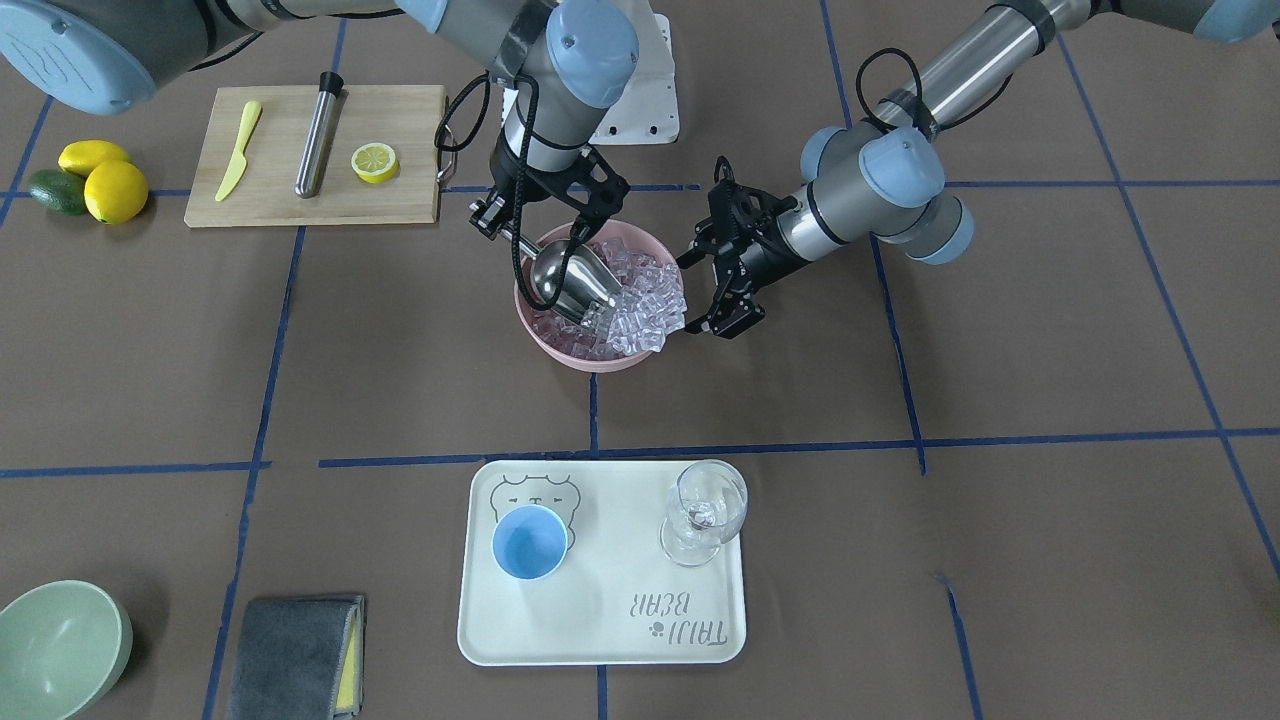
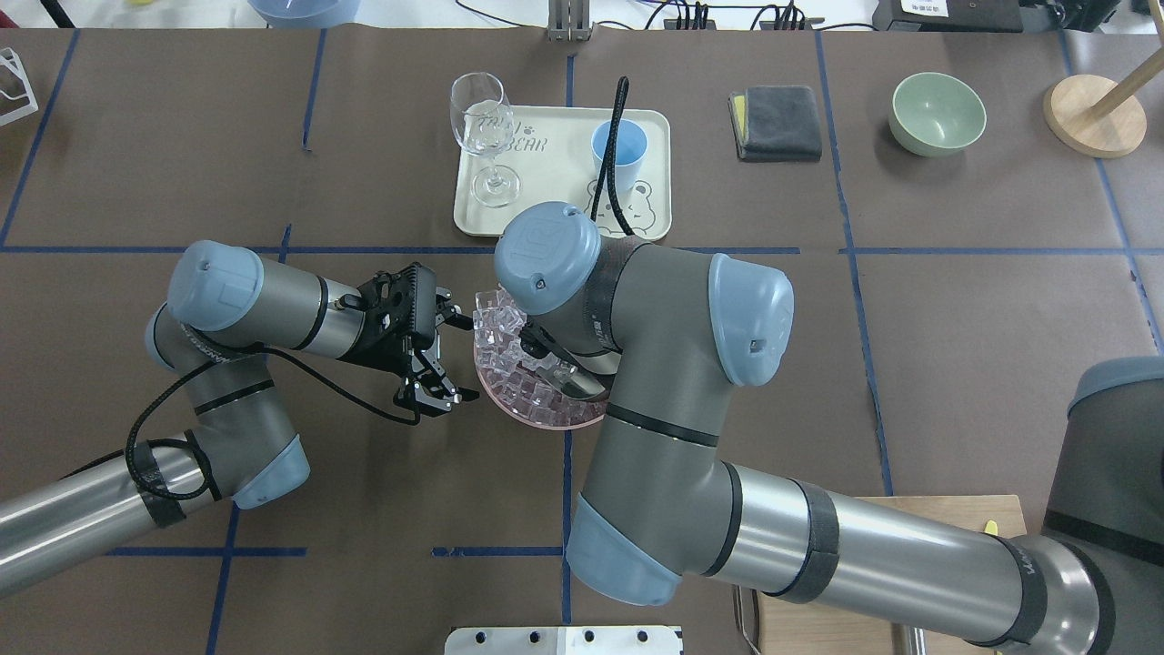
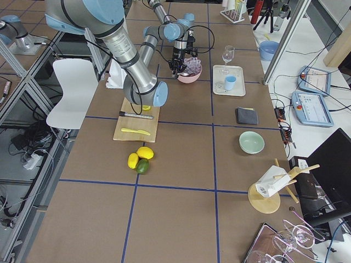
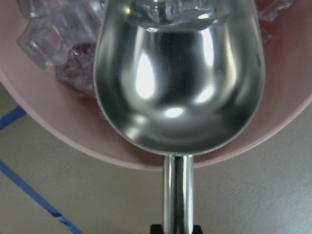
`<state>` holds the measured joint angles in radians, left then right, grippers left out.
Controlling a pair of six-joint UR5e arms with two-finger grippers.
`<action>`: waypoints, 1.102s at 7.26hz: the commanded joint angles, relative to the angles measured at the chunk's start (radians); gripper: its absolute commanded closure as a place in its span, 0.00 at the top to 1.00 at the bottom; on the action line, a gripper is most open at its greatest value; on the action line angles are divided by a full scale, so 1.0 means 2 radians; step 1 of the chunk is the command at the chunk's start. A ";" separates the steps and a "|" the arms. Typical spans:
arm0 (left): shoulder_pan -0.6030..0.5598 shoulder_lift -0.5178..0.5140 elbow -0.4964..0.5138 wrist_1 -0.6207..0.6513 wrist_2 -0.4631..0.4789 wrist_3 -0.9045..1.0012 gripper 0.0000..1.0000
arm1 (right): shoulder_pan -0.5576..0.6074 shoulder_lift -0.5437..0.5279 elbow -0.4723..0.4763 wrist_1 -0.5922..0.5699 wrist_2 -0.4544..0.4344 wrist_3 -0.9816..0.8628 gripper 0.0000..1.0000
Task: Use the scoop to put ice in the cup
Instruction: 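Tilt and lift the ice-filled scoop out of the bowl with the right gripper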
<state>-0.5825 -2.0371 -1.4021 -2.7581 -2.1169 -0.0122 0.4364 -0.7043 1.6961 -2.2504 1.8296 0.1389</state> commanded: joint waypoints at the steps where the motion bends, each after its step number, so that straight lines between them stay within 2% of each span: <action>1: 0.000 0.000 0.000 0.000 0.000 0.001 1.00 | -0.001 -0.008 0.008 0.026 0.000 0.010 0.00; 4: 0.000 0.000 0.000 0.000 0.000 0.001 1.00 | -0.001 -0.045 0.068 0.029 0.001 0.015 0.00; 6: 0.001 0.000 0.000 0.000 0.000 0.001 1.00 | -0.001 -0.077 0.069 0.097 0.000 0.031 0.00; 8: 0.001 0.000 -0.001 0.000 0.000 0.001 1.00 | 0.000 -0.078 0.084 0.100 0.000 0.032 0.00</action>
<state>-0.5816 -2.0371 -1.4023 -2.7581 -2.1169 -0.0116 0.4348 -0.8547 1.8433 -2.0629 1.8301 0.1993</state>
